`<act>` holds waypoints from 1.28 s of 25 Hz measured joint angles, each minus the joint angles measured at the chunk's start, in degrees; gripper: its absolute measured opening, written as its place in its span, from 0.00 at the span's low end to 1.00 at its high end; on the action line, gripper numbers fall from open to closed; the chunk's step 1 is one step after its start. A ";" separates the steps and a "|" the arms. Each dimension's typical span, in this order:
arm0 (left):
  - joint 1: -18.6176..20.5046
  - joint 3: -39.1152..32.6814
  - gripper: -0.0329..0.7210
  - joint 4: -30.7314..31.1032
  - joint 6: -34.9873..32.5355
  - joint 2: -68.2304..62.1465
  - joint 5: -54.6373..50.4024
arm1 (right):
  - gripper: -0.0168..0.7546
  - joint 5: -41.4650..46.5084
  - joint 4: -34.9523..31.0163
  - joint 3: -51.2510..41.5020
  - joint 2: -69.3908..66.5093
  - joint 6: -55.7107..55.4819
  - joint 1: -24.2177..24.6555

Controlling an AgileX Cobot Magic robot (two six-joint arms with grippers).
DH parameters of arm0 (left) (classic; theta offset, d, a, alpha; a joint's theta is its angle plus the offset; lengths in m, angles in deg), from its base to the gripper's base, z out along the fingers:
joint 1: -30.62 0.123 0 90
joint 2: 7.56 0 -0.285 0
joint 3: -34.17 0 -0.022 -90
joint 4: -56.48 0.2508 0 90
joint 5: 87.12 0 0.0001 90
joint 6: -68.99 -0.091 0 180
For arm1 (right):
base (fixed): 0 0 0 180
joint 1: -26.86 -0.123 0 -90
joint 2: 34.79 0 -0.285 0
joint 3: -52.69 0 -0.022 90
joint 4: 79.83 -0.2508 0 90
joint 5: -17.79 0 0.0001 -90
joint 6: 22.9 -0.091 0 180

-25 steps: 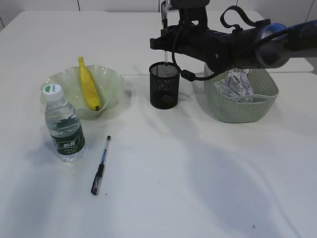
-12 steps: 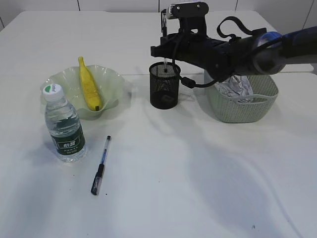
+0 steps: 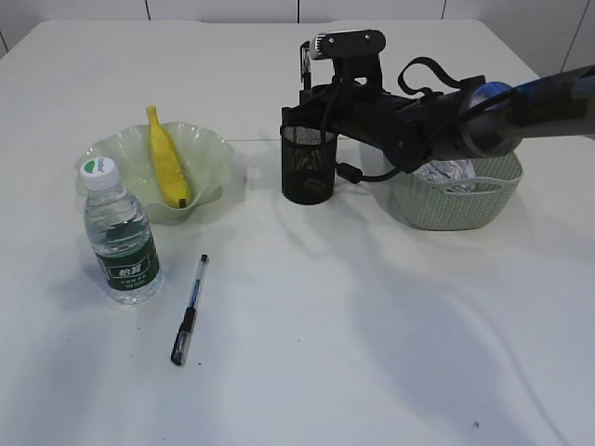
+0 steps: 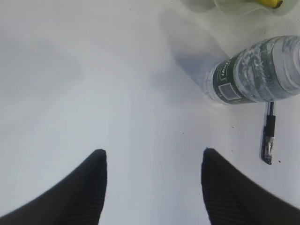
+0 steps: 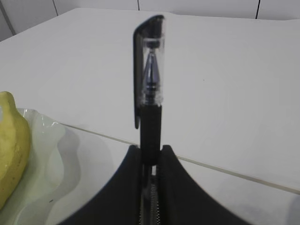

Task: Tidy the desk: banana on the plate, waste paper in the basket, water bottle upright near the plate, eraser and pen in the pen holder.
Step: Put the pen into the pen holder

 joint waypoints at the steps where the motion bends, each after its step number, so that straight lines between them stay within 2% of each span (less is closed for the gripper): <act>1: 0.00 0.00 0.63 0.00 0.00 0.00 0.00 | 0.08 0.00 0.00 0.00 0.00 0.00 0.05; 18: 0.00 0.00 0.63 0.00 0.00 0.00 0.09 | 0.08 -0.09 1.75 0.00 -0.63 -0.11 0.37; 32: 0.00 0.00 0.62 -0.05 0.00 0.00 0.09 | 0.20 -0.09 1.75 0.00 -0.63 -0.11 0.37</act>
